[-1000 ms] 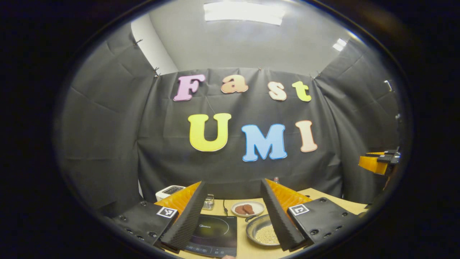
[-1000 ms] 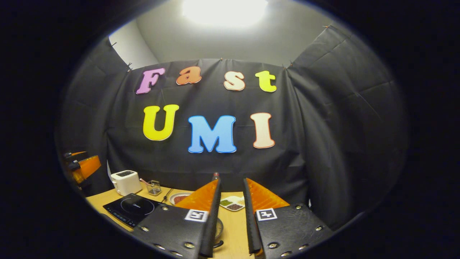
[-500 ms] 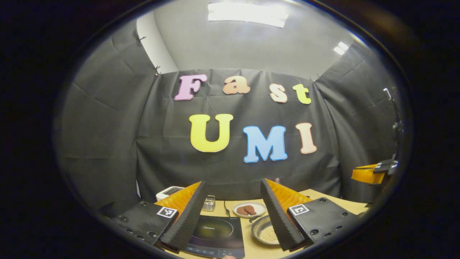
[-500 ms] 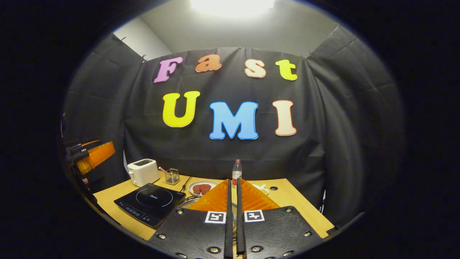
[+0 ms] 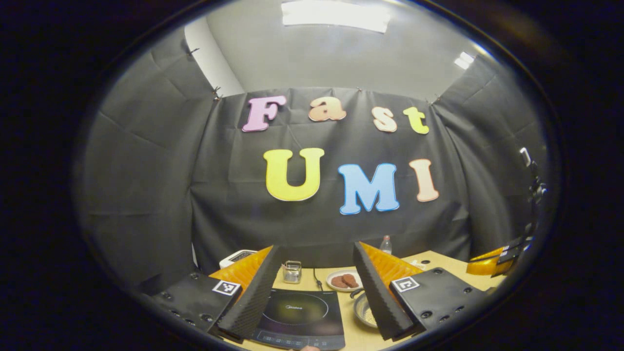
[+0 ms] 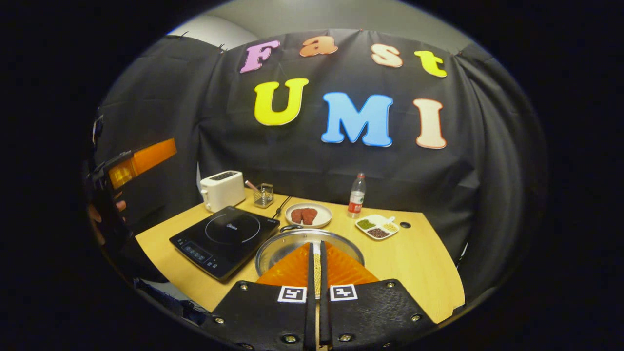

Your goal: First push the handle of the pot to place it horizontally, then grasp the pot with both hands and set it on the induction cooktop.

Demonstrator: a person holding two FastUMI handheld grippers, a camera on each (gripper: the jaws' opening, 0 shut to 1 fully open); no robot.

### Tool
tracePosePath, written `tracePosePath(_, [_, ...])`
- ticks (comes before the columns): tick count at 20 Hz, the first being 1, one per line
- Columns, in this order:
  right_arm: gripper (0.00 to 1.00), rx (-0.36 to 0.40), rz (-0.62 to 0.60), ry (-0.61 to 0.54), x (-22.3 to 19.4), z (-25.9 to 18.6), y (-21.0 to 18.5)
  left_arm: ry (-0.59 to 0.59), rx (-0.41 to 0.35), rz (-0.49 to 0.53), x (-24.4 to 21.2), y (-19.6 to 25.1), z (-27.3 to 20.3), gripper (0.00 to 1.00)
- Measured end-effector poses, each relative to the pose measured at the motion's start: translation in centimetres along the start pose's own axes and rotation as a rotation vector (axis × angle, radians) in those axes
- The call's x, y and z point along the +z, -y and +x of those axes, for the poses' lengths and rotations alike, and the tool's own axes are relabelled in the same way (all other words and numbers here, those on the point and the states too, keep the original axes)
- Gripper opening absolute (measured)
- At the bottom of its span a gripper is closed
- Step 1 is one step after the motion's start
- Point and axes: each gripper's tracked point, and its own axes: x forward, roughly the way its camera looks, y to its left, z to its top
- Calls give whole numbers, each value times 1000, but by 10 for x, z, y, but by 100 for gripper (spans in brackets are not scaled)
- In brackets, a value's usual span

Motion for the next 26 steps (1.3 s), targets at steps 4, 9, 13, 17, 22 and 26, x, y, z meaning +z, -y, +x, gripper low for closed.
tracePosePath(4, [3,89,-42,-126,-38,19,-2,-22,35,8,-10,4,14,98])
tracePosePath(9, [4,209,-110,-273,-83,30,0,-40,72,22,-17,16,28,100])
tracePosePath(13, [3,292,-117,-381,-115,36,0,-55,95,35,-23,26,37,93])
tracePosePath(17, [4,360,-126,-484,-146,36,-3,-71,112,44,-30,33,44,100])
tracePosePath(22, [4,371,-124,-553,-167,46,1,-92,129,56,-37,37,48,97])
tracePosePath(26, [0,354,-95,-586,-175,53,12,-101,137,58,-41,39,52,98])
